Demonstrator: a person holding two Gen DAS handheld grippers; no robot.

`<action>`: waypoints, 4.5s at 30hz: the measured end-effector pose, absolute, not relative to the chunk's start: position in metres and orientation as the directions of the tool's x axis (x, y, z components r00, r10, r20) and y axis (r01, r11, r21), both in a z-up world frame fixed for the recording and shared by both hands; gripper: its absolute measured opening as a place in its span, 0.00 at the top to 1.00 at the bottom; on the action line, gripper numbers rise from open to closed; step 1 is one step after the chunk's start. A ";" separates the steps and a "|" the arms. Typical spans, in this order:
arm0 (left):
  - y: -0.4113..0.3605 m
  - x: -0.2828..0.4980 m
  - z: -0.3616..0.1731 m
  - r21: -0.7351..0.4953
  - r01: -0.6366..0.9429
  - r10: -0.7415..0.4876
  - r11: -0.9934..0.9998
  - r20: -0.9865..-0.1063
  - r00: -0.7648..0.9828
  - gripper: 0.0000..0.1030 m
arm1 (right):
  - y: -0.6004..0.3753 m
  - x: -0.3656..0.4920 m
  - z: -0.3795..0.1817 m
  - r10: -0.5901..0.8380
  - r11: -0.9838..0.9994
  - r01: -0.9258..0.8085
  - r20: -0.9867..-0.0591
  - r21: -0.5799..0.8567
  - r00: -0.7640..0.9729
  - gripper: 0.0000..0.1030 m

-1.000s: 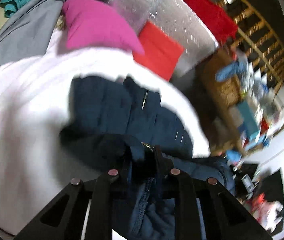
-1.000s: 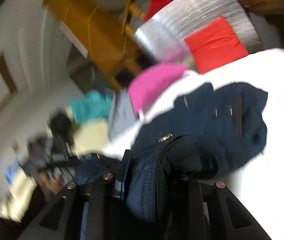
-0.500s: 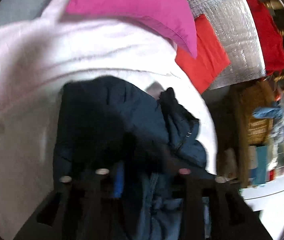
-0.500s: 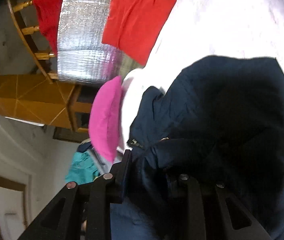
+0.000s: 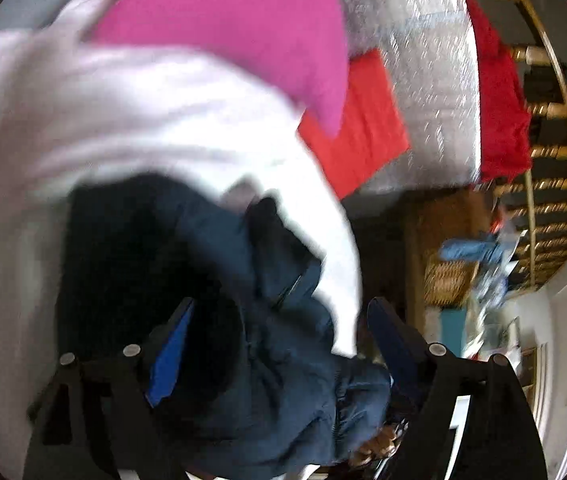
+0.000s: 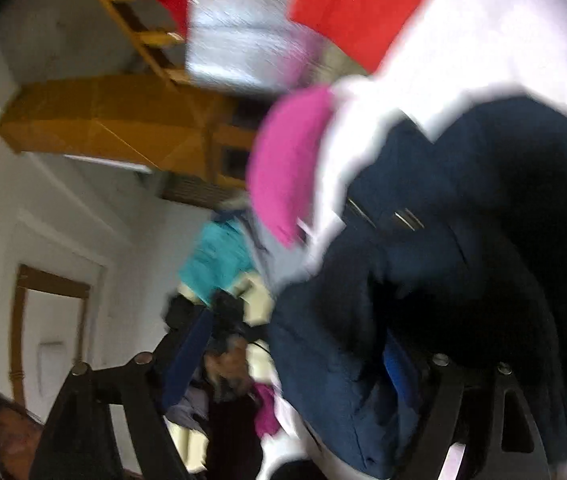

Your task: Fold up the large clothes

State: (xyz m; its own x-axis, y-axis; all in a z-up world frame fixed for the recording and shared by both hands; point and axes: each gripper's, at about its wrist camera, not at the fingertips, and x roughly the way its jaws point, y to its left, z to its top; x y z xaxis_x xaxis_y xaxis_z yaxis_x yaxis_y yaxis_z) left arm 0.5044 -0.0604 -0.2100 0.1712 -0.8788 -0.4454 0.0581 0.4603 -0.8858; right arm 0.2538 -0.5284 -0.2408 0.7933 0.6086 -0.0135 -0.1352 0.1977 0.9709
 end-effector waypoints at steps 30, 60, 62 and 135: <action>-0.046 0.410 -0.276 -0.604 0.135 -0.609 0.785 -0.714 0.346 0.14 | -0.529 0.250 -0.333 0.377 0.646 0.224 -0.561 0.729 0.737 0.05; 0.007 0.281 -0.237 -0.614 0.204 -0.638 0.763 -0.663 0.391 0.74 | -0.485 0.150 -0.261 0.313 0.721 0.159 -0.523 0.674 0.793 0.60; 0.010 0.275 -0.255 -0.613 0.132 -0.613 0.779 -0.700 0.366 0.61 | -0.482 0.139 -0.268 0.308 0.722 0.181 -0.544 0.668 0.781 0.60; -0.025 0.305 -0.253 -0.400 0.122 -0.411 0.908 -0.797 0.443 0.86 | -0.457 0.129 -0.261 0.079 0.877 0.289 -0.708 0.385 0.702 0.75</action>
